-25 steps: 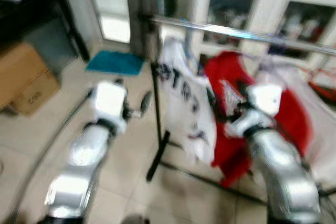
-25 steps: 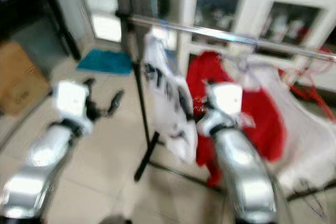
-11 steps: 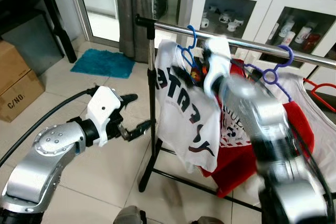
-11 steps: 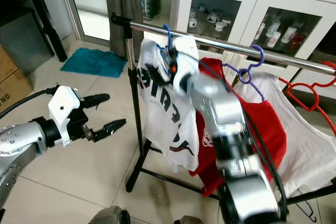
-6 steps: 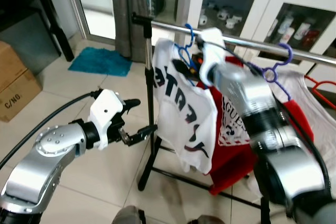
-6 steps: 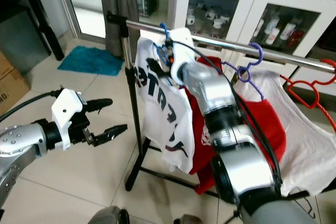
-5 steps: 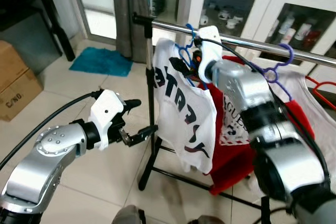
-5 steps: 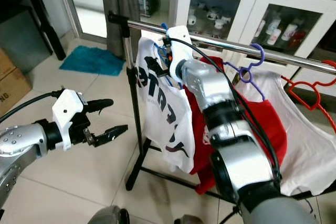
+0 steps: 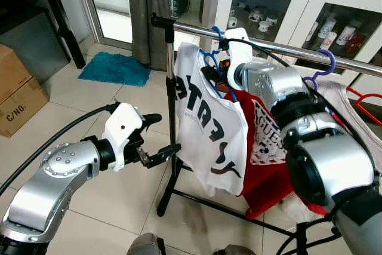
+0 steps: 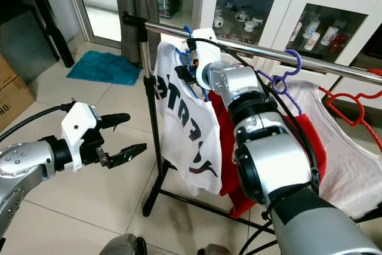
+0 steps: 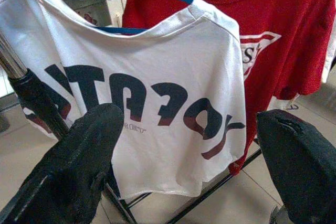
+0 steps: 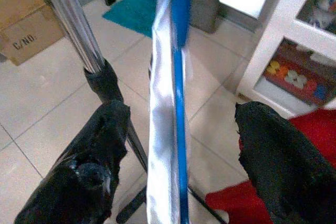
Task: Hang hanger
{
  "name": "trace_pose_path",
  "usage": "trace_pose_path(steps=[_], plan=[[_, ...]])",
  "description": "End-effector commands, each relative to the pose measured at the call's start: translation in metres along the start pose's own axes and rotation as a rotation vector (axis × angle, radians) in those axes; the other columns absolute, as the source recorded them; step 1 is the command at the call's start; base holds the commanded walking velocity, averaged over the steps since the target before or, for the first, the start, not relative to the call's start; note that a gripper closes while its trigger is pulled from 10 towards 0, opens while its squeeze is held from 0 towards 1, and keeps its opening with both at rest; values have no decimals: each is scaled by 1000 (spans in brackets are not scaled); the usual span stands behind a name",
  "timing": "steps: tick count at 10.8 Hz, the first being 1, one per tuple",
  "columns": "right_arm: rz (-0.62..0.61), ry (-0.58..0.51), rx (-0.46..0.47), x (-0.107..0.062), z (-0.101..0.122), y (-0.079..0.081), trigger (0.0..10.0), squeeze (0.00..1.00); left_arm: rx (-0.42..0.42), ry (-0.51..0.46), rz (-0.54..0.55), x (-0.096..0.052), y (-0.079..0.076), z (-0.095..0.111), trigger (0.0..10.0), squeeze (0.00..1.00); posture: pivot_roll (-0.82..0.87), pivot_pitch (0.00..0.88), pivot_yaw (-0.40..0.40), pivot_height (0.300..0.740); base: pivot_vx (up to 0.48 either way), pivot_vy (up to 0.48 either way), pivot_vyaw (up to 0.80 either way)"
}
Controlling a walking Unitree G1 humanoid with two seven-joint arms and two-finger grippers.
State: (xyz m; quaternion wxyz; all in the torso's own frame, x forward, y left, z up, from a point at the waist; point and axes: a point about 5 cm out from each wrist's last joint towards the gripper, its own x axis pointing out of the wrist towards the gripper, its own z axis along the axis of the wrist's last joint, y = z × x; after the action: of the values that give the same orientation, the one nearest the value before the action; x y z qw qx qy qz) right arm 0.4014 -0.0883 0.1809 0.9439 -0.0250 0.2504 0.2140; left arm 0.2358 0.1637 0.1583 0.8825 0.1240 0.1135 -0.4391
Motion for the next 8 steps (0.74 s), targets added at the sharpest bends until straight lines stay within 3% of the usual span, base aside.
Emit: trace_pose_path(steps=[1,8], plan=[[-11,-9,15,-1,6,-2,0,0,17,-5,-16,2,-3,5,10000,0,24,0,-50,740,0,0,0],[-51,-28,-10,1,11,-1,0,0,23,-11,-32,5,-4,6,10000,0,21,0,-51,740,0,0,0]])
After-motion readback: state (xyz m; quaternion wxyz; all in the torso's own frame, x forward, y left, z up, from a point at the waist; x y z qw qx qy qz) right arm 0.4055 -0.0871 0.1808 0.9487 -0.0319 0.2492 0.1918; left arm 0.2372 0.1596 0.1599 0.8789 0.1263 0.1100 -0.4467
